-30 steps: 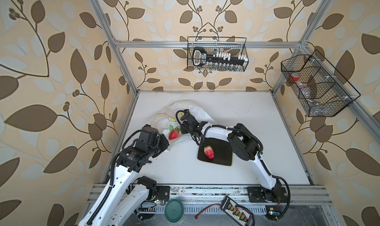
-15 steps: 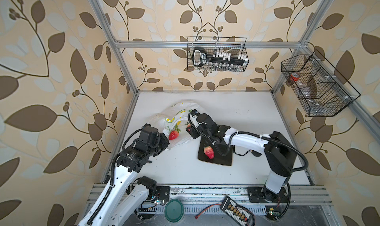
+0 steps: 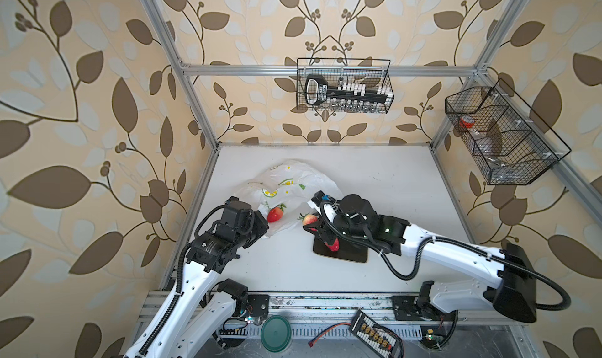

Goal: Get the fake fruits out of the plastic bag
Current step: 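Lower the strawberry onto the black pad beside the first one, then open the right gripper and reach back toward the bag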

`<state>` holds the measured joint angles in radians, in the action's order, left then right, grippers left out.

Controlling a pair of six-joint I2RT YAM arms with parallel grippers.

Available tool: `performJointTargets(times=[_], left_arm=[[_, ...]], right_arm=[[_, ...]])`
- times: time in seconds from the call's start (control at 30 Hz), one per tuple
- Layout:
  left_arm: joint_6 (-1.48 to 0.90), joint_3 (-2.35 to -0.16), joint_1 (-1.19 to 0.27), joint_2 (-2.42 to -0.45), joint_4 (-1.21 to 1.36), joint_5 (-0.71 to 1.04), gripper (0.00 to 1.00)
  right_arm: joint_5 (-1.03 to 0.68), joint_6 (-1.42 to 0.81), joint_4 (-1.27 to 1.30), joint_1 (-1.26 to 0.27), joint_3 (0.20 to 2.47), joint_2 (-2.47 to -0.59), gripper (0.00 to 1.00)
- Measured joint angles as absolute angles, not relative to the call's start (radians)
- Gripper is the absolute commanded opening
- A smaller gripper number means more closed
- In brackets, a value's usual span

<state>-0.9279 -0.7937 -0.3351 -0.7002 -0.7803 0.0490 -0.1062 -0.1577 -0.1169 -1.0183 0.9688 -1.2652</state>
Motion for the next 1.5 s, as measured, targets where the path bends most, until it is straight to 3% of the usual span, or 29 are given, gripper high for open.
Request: performJointTargets(times=[0.43,0.7,0.97,1.13,1.2,1.33,1.5], left_arm=[[-0.944,-0.793,-0.335,-0.689,-0.778,0.017,0.0],[-0.943,-0.793,-0.335,-0.688,-0.78,0.014,0.0],[-0.942,-0.793,-0.335,-0.695,-0.781,0.017,0.0],[-0.941,-0.793,-0.335,-0.707,-0.78,0.024,0.0],[-0.938,-0.793,-0.335,-0.709,-0.776,0.027,0.0],[-0.926,-0.793,-0.335,-0.709,-0.773,0.027,0.0],[-0.919,-0.793,-0.335,-0.709,-0.773,0.027,0.0]], right_arm=[[0.238,-0.7,-0.484,-1.156,0.626,-0.903,0.37],[0.382,-0.856,-0.472,-1.044,0.598,-1.014,0.37],[0.319,-0.781,-0.202,-0.867,0.561,-1.222,0.4],[0.26,-0.727,-0.084,-0.84,0.537,-1.299,0.51],[0.244,-0.706,-0.057,-0.831,0.535,-1.322,0.63],[0.228,-0.681,-0.033,-0.822,0.534,-1.33,0.77],[0.225,-0.652,-0.094,-0.822,0.536,-1.245,0.77]])
